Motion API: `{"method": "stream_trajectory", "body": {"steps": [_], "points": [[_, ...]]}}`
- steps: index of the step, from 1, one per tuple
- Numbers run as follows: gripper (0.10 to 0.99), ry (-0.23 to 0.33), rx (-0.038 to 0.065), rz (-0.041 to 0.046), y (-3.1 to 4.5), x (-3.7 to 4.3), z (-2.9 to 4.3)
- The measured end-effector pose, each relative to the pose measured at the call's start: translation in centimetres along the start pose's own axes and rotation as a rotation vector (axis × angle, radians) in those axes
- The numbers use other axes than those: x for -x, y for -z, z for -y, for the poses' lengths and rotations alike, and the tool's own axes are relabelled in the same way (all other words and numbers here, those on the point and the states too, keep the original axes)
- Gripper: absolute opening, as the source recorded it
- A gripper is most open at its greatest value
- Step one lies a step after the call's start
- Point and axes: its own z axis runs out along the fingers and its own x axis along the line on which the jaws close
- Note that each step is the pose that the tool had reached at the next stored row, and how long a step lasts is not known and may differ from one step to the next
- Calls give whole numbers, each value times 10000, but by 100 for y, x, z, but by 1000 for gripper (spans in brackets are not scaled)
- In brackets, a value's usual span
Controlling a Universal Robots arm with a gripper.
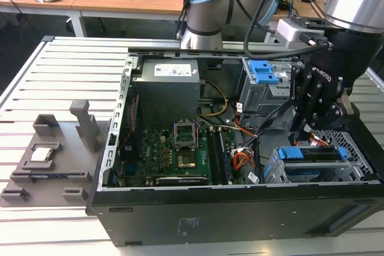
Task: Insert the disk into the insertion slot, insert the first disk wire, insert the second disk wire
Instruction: 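Insert the second disk wire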
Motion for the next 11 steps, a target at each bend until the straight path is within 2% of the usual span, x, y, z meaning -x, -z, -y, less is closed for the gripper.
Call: {"method": "stream_trajectory", "body": {"steps": [5, 9, 11], "points": [[282, -16, 17, -270, -19, -42, -2], [282, -21, 24, -381, -36, -101, -4], [282, -21, 24, -381, -39, -113, -4]]}}
